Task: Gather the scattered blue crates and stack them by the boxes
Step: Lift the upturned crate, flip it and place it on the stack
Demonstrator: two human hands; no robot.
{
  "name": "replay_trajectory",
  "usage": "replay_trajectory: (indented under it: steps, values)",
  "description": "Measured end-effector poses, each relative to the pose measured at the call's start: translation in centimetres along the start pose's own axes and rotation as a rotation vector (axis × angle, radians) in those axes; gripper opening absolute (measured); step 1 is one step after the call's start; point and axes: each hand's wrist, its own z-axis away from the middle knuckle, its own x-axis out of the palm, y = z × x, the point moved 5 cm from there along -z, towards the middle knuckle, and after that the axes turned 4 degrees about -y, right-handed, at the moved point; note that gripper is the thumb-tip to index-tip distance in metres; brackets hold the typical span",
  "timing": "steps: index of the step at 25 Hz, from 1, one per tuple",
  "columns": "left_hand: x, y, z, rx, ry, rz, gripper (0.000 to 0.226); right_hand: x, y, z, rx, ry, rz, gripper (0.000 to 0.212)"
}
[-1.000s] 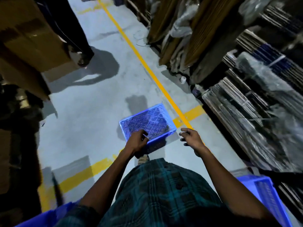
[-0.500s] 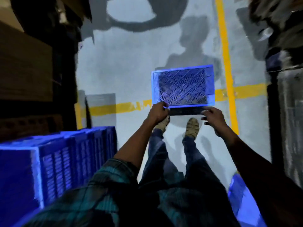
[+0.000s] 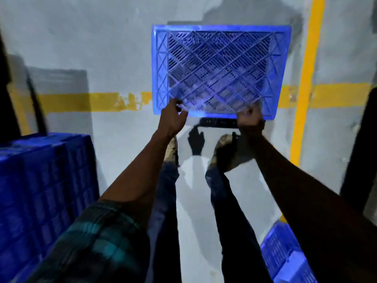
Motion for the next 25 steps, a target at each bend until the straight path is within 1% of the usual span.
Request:
replay_trajectory:
  steps: [2, 4, 5, 6, 8, 10, 11, 12, 13, 15, 16, 17, 19, 21, 23, 25]
  values:
    - [2.3, -2.3, -4.5, 0.027, 0.052, -0.014, 0.043, 2.1, 2.5, -2.8, 0.012, 0.063, 0.009, 0.051]
    - [3.6, -4.6, -7.7, 0.017, 0.118, -0.036, 0.052, 3.2, 5.1, -4.5, -0.015, 0.252, 0.023, 0.069]
    - [3.9, -5.5, -8.8, 0.011, 0.165, -0.08, 0.057, 3.6, 6.5, -5.2, -0.015, 0.298, 0.06, 0.079]
    - [4.0, -6.4, -9.6, -0.002, 0.215, -0.139, 0.062, 3.6, 7.7, -5.9, 0.049, 0.336, 0.09, 0.086]
    - [3.1, -7.5, -10.5, -0.027, 0.364, -0.245, 0.072, 2.9, 9.3, -7.5, 0.171, 0.44, 0.092, 0.093]
    - [1.7, -8.4, -10.9, -0.114, 0.494, -0.259, 0.086, 1.6, 10.0, -8.8, 0.16, 0.515, -0.011, 0.088]
    - [1.3, -8.9, -11.1, -0.172, 0.513, -0.23, 0.091, 0.9, 9.9, -9.3, 0.125, 0.54, -0.08, 0.082]
    - [1.1, -10.0, -11.5, -0.243, 0.489, -0.16, 0.097, 0.3, 9.7, -9.7, 0.096, 0.553, -0.136, 0.078]
    - [1.4, -11.2, -12.0, -0.298, 0.435, -0.047, 0.101, -0.1, 10.0, -10.4, 0.091, 0.544, -0.172, 0.076]
    - [1.9, -13.5, -12.6, -0.386, 0.335, 0.218, 0.108, -0.6, 10.5, -10.9, 0.151, 0.511, -0.205, 0.074]
    - [2.1, -14.8, -13.0, -0.414, 0.324, 0.282, 0.106, -1.0, 10.3, -10.6, 0.165, 0.5, -0.198, 0.073]
    - [2.1, -15.5, -13.2, -0.425, 0.304, 0.299, 0.098, -1.4, 10.2, -10.5, 0.17, 0.495, -0.183, 0.072]
    - [1.4, -15.0, -12.9, -0.403, 0.278, 0.339, 0.077, -2.1, 10.3, -9.8, 0.191, 0.479, -0.151, 0.066]
    - [0.5, -14.0, -12.0, -0.387, 0.269, 0.375, 0.071, -2.3, 10.0, -8.4, 0.192, 0.454, -0.134, 0.063]
    - [-0.7, -13.6, -11.0, -0.353, 0.356, 0.362, 0.071, -2.7, 9.5, -6.7, 0.173, 0.489, -0.143, 0.069]
    - [-2.4, -12.4, -9.5, -0.32, 0.526, 0.315, 0.074, -3.6, 9.0, -4.8, 0.125, 0.545, -0.168, 0.067]
